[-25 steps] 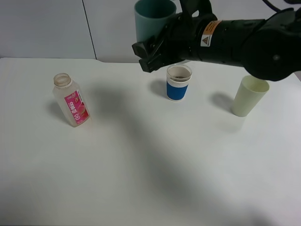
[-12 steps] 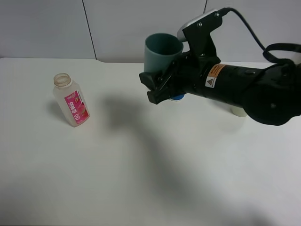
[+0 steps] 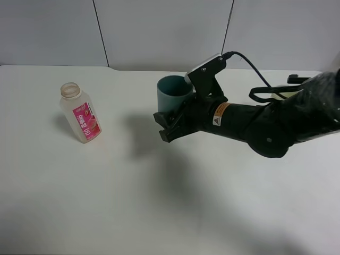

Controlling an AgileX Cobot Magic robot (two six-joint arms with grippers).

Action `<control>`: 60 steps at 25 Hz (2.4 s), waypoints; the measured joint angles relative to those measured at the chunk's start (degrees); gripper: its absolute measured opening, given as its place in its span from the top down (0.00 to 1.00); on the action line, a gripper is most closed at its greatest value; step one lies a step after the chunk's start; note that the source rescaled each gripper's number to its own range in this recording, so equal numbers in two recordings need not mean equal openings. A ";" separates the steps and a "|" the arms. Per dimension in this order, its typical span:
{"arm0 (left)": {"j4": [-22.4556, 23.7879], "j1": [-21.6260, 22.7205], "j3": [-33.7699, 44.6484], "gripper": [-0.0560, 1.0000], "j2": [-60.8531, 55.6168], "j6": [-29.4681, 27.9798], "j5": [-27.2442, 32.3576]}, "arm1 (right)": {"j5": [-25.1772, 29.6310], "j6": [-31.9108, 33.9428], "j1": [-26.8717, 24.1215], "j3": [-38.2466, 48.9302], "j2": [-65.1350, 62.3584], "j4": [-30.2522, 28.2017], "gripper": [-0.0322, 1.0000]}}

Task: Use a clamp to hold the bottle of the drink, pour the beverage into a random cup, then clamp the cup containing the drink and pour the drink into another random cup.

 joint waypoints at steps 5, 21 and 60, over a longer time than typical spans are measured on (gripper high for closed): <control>0.00 0.00 0.00 0.00 0.00 0.00 0.00 | -4.41 -0.50 0.00 0.06 4.50 -0.59 0.97; 0.00 0.00 0.00 0.00 0.00 0.00 0.00 | -16.14 -3.50 0.00 -0.05 15.08 -1.00 0.97; 0.00 0.00 0.00 0.00 0.00 0.00 0.00 | -20.59 -0.44 0.14 -0.05 19.06 -0.84 0.01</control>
